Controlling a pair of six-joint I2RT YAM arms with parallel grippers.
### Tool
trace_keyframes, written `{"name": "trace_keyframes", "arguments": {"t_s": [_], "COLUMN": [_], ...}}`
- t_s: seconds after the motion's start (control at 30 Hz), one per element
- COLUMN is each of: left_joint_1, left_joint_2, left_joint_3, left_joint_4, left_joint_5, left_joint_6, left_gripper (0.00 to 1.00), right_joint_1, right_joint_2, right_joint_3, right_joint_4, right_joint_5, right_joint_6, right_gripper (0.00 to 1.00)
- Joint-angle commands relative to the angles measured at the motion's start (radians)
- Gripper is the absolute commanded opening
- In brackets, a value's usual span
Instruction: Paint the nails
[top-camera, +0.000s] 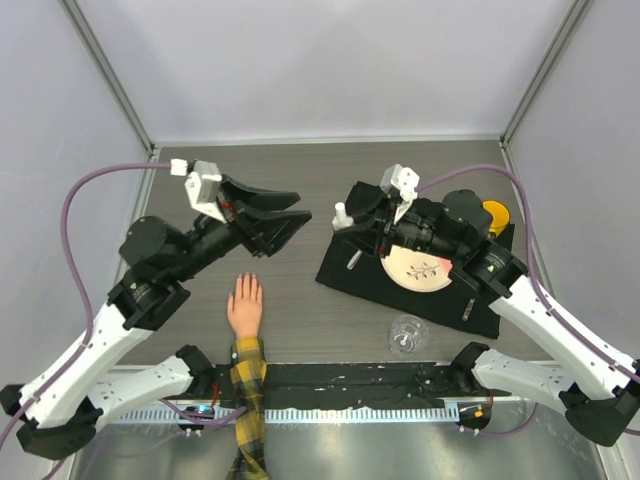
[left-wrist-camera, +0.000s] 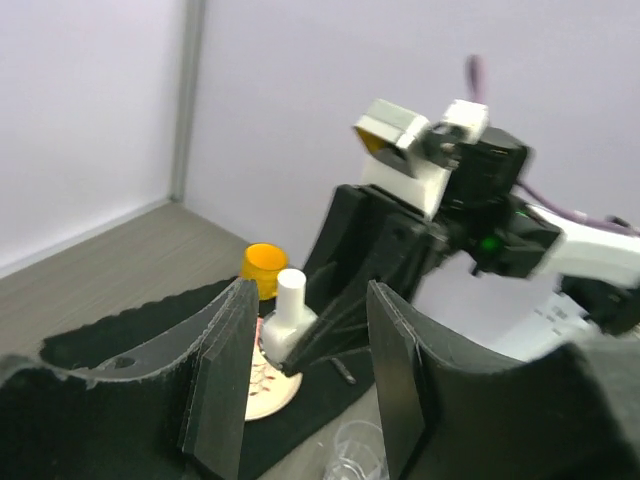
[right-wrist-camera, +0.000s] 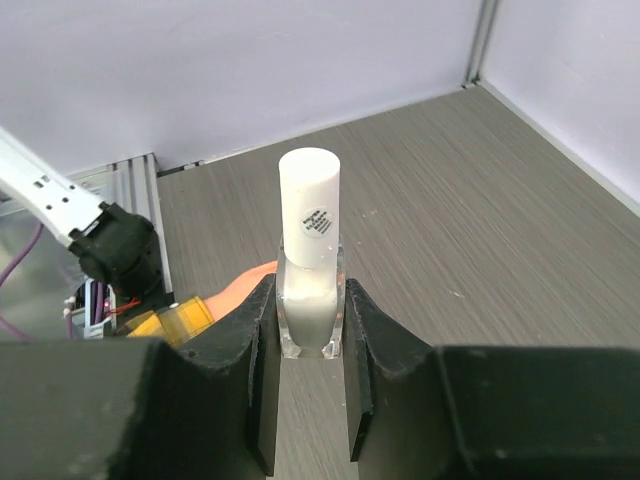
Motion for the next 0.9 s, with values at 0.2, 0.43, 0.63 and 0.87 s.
{"name": "trace_keyframes", "arguments": {"t_s": [0.2, 0.43, 0.63, 0.87], "left_joint_1": [-0.254, -0.285, -0.29, -0.29], "left_joint_2": [0.156, 0.202, 0.235, 0.261], "left_joint_3": [0.061, 0.063, 0.086, 0.123], "left_joint_4": [-0.003, 0.025, 0.028, -0.004], "left_joint_5": [-0.551, -0.597, -0.591, -0.568], "left_joint_6": [0.186, 0.186, 0.171, 0.158], "left_gripper": [0.44, 0.43, 0.42, 0.19], "right_joint_1": [0.027, 0.042, 0.055, 0.064], "right_joint_2": [0.017, -0.003, -0.014, -0.021], "right_joint_3": [0.073, 0.059, 0.048, 0.045], "right_joint_4": [0.051, 0.046, 0.032, 0.026], "right_joint_5": [0.108, 0.106, 0.119, 0.116], "right_joint_6": [0.011, 0.013, 0.006, -0.004], "right_gripper": [0.0, 0.0, 0.0, 0.0]}}
